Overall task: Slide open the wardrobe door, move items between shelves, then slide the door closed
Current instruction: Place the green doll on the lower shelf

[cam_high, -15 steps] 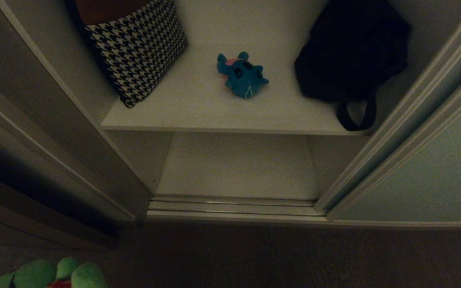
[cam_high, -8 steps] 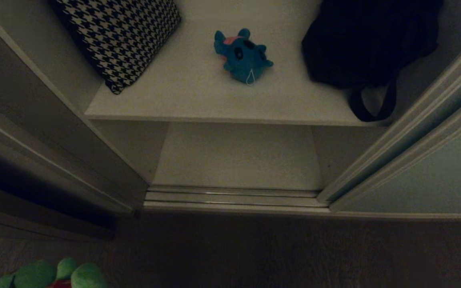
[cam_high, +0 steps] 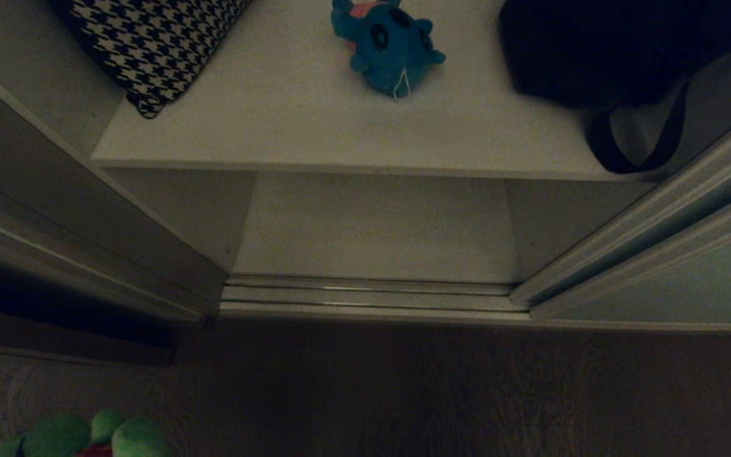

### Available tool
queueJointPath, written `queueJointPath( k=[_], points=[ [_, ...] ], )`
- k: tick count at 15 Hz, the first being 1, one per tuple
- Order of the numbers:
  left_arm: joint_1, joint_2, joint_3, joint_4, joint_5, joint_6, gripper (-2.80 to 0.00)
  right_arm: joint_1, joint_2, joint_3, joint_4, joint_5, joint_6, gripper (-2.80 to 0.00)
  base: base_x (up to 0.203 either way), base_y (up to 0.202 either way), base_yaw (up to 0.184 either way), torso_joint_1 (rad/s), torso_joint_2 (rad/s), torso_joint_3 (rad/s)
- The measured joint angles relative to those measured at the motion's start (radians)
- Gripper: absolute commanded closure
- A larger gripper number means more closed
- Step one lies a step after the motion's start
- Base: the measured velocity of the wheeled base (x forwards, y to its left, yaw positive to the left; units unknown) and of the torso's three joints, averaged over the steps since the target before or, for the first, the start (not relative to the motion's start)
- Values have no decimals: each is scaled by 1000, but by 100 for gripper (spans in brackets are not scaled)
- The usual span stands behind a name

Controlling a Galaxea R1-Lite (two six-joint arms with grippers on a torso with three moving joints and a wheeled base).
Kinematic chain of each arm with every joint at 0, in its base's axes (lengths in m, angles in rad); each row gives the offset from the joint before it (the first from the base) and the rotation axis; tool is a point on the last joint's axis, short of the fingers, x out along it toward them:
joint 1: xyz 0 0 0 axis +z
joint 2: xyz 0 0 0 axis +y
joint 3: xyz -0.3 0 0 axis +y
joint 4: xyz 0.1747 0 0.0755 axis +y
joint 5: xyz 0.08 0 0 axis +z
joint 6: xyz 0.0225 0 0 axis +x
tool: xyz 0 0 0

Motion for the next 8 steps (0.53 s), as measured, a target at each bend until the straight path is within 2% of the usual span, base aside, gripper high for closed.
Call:
queueJointPath(
  k=[8],
  points=[
    [0, 0, 1, 0, -2, -10, 0, 0, 1, 0, 0, -1, 0, 0, 0, 0, 0, 2, 2, -198]
  ],
)
